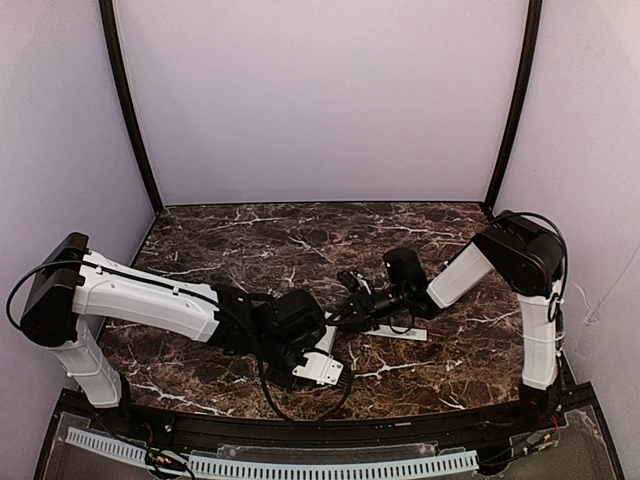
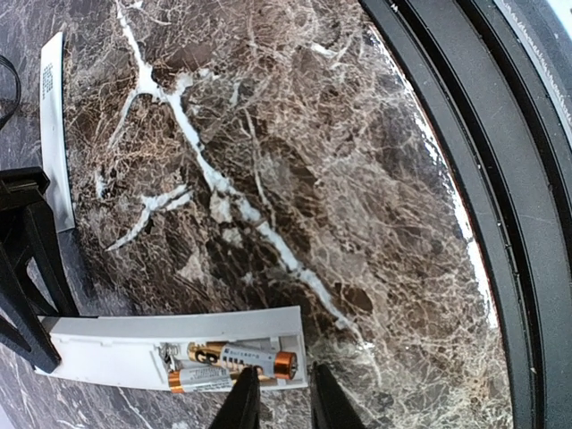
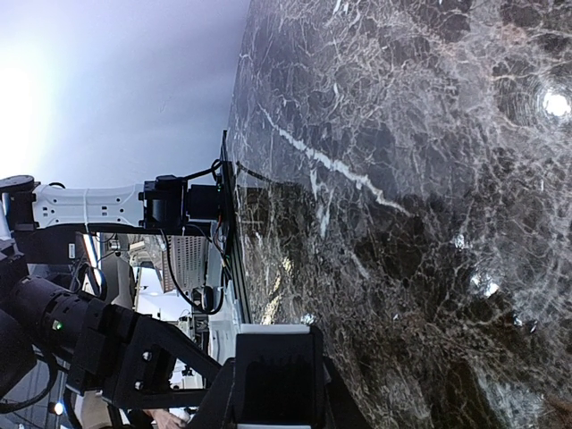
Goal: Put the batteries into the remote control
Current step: Place the battery in the battery compartment.
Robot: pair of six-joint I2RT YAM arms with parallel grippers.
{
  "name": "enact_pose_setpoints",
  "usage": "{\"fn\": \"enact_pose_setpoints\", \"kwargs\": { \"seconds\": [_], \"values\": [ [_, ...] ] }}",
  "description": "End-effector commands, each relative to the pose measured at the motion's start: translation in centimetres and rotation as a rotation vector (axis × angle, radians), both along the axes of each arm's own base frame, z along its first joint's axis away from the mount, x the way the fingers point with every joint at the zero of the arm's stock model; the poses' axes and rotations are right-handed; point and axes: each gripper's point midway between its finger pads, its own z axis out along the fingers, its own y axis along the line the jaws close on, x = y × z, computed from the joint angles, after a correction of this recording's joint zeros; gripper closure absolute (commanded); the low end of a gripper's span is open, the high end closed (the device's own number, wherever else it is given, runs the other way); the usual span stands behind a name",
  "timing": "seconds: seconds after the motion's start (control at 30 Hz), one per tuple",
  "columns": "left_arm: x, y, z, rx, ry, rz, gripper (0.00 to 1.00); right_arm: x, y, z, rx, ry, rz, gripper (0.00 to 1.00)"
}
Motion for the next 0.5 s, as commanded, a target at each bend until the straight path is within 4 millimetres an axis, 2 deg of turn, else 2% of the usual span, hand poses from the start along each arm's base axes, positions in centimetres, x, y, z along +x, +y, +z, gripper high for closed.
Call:
{"fn": "enact_pose_setpoints", "kwargs": {
  "seconds": [0.0,0.47],
  "values": [
    [0.3,-0.9,0.5,-0.014,-0.023,-0.013,0.8,0.1,-0.1,0.2,0.016,-0.016,-0.002,1.0],
    [1.5,-1.0,-0.4,0.008,-0.072,0.018,0.88,0.1,-0.1,0.2,0.018,-0.014,-0.003,1.0]
  ]
}}
